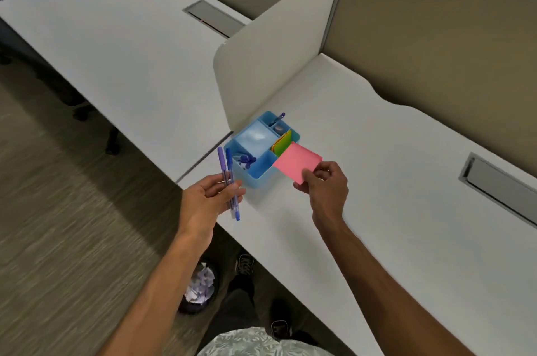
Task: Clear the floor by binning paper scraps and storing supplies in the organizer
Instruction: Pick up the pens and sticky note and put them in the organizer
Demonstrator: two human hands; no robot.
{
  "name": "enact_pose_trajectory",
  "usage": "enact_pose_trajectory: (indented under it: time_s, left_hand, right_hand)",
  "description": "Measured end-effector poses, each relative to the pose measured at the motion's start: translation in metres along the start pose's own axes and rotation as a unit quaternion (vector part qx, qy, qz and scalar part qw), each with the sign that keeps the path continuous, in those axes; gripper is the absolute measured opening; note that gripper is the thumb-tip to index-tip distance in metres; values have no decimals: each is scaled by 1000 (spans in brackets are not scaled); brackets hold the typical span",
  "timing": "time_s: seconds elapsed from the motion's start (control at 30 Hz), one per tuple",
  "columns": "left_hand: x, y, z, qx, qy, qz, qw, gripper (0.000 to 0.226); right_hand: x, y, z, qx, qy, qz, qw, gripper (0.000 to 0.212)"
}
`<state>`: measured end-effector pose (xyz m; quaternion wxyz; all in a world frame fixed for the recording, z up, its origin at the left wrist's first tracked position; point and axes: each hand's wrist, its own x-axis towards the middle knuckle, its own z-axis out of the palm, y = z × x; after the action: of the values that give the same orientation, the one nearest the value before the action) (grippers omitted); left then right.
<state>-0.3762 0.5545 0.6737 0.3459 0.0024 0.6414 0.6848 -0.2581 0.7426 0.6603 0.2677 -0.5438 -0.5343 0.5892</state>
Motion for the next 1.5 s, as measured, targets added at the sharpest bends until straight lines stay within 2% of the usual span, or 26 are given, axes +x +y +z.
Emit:
enact_pose_trajectory:
  time_s: [0.27, 0.5, 0.7, 0.87, 1.03, 1.13, 1.2, 1.27, 1.33, 1.37, 1.43, 1.5]
  left_hand:
    - [66, 20, 7, 72, -54, -43, 995, 23]
    - [93, 24, 4, 107, -79, -69, 989, 26]
    - [99, 22, 7, 114, -82, -78, 987, 24]
    - [98, 16, 16, 105, -81, -71, 989, 21]
    - [97, 9, 25, 105, -64, -82, 989, 24]
    - [99, 7, 28, 119, -57, -87, 987, 26]
    - [100, 7, 29, 136, -64, -84, 985, 26]
    - [101, 7, 30, 154, -78, -83, 981, 23]
    - [100, 7, 31, 180, -99, -80, 975, 20]
    - [100, 7, 31, 196, -108, -79, 971, 20]
    - [100, 6, 33, 232, -120, -76, 962, 21]
    - [101, 6, 34, 267, -134, -73, 951, 24]
  right_hand:
    - [57, -4, 38, -100, 77, -5, 992, 13]
    - [86, 5, 62, -188, 82, 4, 979, 20]
    - [109, 10, 81, -236, 84, 19, 968, 18]
    - [125, 21, 96, -293, 73, 26, 953, 26]
    - [128, 25, 101, -377, 83, 6, 923, 41]
    - [119, 18, 95, -396, 95, -27, 913, 37]
    - [110, 7, 88, -311, 33, -63, 948, 23]
    - [99, -7, 79, -176, -124, -65, 974, 17]
    - [89, -21, 71, -131, -297, -72, 943, 28]
    - [85, -26, 69, -147, -348, -84, 922, 33]
    - [81, -32, 65, -190, -385, -117, 896, 34]
    - [80, -34, 61, -203, -391, -139, 887, 24]
